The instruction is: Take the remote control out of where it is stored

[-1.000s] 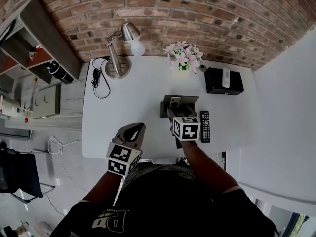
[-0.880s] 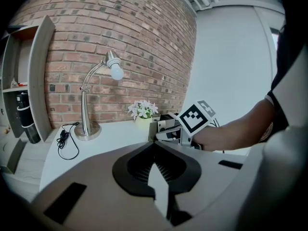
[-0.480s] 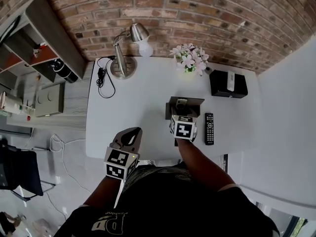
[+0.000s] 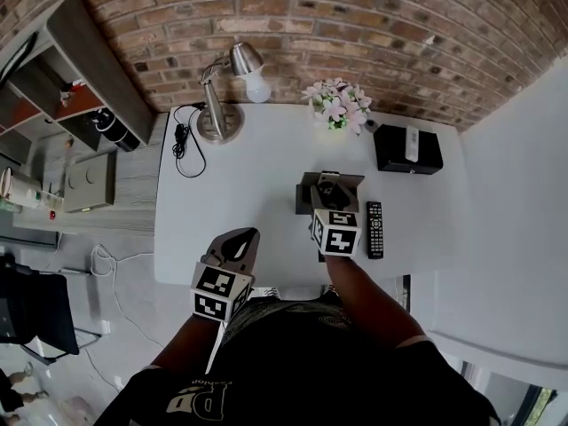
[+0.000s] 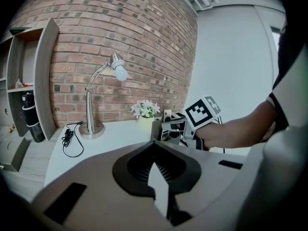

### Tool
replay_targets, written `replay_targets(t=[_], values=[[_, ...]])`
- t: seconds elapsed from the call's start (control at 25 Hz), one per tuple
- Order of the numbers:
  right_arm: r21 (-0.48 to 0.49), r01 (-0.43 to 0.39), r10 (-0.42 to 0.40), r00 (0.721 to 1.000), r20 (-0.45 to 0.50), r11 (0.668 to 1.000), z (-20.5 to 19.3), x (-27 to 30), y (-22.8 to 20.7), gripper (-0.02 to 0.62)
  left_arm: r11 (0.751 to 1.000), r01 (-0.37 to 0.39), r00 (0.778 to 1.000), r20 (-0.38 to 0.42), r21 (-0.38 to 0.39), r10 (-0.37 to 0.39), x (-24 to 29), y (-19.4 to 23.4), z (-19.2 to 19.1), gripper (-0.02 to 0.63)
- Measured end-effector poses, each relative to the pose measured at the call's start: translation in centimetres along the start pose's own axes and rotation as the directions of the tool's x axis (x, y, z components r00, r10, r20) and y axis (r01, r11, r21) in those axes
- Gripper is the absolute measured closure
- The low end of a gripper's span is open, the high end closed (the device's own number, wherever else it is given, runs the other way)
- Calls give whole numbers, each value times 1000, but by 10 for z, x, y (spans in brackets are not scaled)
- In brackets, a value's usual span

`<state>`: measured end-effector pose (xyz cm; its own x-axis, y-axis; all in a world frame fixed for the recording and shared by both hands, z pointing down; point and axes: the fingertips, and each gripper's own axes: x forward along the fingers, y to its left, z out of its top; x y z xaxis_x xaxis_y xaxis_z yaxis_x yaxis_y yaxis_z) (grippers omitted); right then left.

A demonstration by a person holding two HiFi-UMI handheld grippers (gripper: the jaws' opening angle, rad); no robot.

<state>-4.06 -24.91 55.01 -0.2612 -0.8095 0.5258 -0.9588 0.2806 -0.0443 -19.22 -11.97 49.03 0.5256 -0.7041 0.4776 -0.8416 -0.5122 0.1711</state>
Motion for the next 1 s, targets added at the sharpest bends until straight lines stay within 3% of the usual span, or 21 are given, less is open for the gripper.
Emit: replay_targets(t=[0.56,1.0], values=[[3,-122,120,984,135,993,47,-68,-17,403,996,56,998,-19,68,-55,30,-36,6,600],[9,-44,42,994,99,999,25,-106,-108,405,982,139,990,-30,126,-136,80,-99,17,600]])
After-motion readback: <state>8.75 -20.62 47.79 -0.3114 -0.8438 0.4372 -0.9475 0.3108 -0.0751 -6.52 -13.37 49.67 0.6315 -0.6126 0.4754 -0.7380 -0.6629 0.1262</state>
